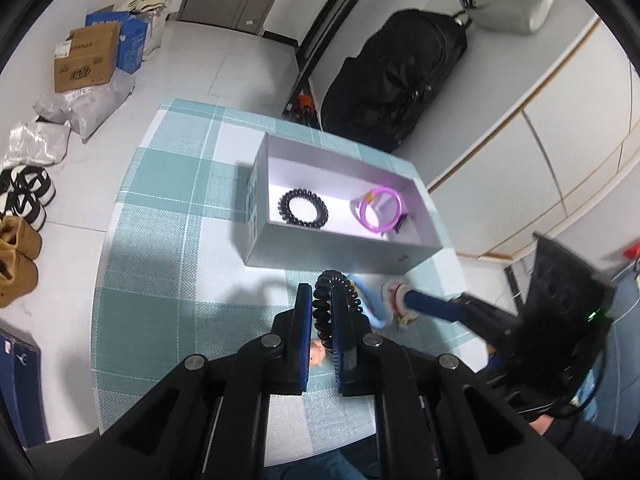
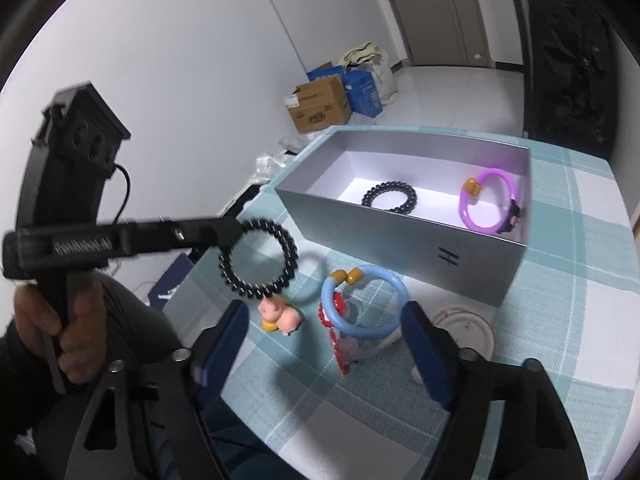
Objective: Organize jewelry
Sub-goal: 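Grasp the light-blue ring with the right tool while the left tool holds the beads, then lower the bead bracelet and blue ring into the box and open both tools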
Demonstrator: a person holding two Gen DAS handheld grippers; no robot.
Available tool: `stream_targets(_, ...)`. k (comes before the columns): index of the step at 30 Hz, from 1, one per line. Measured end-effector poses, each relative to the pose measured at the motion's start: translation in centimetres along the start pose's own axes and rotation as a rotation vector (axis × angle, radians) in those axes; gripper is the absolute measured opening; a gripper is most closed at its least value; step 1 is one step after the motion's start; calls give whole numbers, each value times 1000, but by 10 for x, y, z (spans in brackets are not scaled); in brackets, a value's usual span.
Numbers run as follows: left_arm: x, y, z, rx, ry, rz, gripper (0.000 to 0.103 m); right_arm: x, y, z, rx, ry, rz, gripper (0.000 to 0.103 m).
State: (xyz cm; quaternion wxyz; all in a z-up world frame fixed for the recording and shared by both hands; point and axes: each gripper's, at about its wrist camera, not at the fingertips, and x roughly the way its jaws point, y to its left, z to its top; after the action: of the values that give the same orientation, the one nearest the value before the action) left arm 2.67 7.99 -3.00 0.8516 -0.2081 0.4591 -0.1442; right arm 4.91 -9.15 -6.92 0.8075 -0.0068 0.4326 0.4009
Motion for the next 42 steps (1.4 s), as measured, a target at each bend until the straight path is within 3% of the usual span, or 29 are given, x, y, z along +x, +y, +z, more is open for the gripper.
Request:
stream_targets(4, -5, 0, 4, -11, -23, -6, 5, 12, -3, 3, 12, 25, 14, 47)
stream_targets(11, -7, 1, 9, -7, -35, -11, 5, 23, -8, 9, 27, 28, 9, 35)
stream_targets(18, -7, 5, 11, -18, -29, -16, 5, 27, -2, 12, -5, 31, -8, 10)
stream_targets(32, -5, -4, 13, -14, -35, -41, 5, -8, -22, 17, 141, -77, 100, 7)
stream_targets(42, -9, -11, 17, -12, -108, -61, 5, -35, -25, 26, 173, -171, 165, 6)
